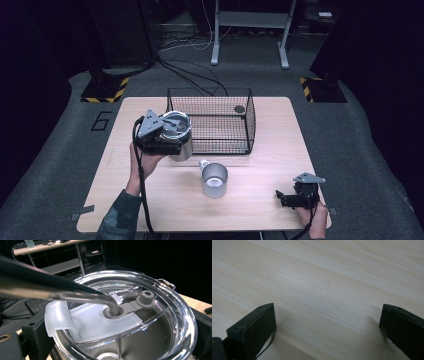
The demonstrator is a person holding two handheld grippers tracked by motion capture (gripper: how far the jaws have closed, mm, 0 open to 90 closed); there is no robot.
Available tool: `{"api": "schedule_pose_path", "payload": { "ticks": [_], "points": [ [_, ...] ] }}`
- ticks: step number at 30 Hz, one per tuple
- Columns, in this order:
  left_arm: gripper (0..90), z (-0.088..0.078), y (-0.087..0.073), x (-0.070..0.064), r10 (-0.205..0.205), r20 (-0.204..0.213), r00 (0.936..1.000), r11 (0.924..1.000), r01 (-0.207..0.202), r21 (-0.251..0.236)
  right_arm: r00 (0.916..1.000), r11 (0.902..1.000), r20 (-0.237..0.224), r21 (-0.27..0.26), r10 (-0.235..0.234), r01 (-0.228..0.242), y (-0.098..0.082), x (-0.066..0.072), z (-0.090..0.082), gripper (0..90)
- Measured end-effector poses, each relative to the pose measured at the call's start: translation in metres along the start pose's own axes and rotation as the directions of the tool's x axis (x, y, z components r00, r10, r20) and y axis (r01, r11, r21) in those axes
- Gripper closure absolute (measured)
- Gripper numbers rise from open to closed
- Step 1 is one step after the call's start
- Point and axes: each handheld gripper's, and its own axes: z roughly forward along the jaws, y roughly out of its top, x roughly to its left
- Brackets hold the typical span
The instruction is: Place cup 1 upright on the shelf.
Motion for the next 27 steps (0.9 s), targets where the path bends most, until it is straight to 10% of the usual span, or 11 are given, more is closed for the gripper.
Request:
{"api": "schedule_pose_path", "payload": {
  "ticks": [27],
  "points": [
    [4.0,0.015,0.040,0.021,0.007,-0.006,1.0000,0.9997,-0.007,-0.024,1.0000,1.0000,0.000,0.001,0.003,-0.003,0.000,0.000,0.000,0.0]
  ]
}}
